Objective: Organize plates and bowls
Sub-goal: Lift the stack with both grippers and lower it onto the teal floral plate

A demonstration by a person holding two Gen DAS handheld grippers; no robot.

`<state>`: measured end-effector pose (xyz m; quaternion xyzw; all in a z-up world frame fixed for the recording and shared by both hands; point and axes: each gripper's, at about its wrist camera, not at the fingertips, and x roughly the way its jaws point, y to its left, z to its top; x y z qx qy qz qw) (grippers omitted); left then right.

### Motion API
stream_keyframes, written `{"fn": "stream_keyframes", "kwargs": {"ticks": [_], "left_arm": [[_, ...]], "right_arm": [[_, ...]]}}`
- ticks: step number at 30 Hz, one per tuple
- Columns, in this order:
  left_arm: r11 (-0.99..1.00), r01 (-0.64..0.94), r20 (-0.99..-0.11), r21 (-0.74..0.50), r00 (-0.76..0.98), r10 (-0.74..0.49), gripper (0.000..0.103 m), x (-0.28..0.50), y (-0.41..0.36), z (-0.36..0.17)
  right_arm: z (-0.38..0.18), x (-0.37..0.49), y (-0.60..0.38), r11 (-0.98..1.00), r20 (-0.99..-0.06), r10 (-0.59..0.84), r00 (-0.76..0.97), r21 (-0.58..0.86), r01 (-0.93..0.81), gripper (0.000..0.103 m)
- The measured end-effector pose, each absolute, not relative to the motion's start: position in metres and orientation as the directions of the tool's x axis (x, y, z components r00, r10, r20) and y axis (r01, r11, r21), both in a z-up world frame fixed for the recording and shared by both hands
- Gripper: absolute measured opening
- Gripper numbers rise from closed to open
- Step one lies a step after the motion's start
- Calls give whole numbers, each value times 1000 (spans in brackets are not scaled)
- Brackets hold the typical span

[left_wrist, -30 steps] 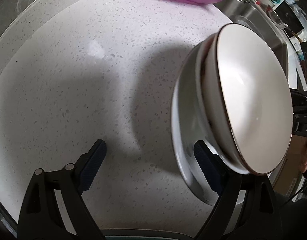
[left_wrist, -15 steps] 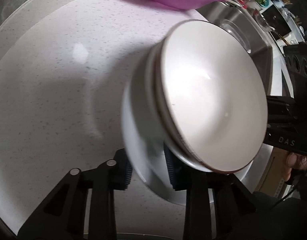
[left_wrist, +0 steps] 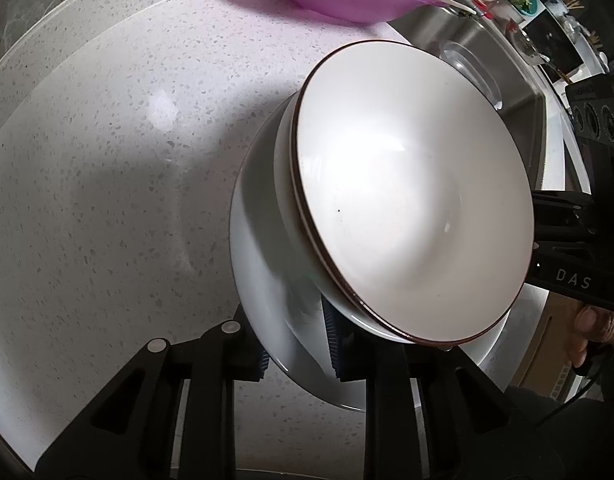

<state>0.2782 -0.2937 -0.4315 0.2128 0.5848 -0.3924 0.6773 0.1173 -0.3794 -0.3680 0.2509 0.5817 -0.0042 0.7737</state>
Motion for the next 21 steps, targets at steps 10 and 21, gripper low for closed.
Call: {"fn": "stream_keyframes", "kwargs": {"ticks": [10,21], "left_arm": [[611,771,-958,-180,5,-288,20,277,-285,-428],[630,758,-950,-168,47,-310,20,275,-268,-399]], "right_arm": [[-365,120,-380,877,-905,286,316,380,295,19],[-347,122,-373,893,-899,289,328,377,246,19]]}}
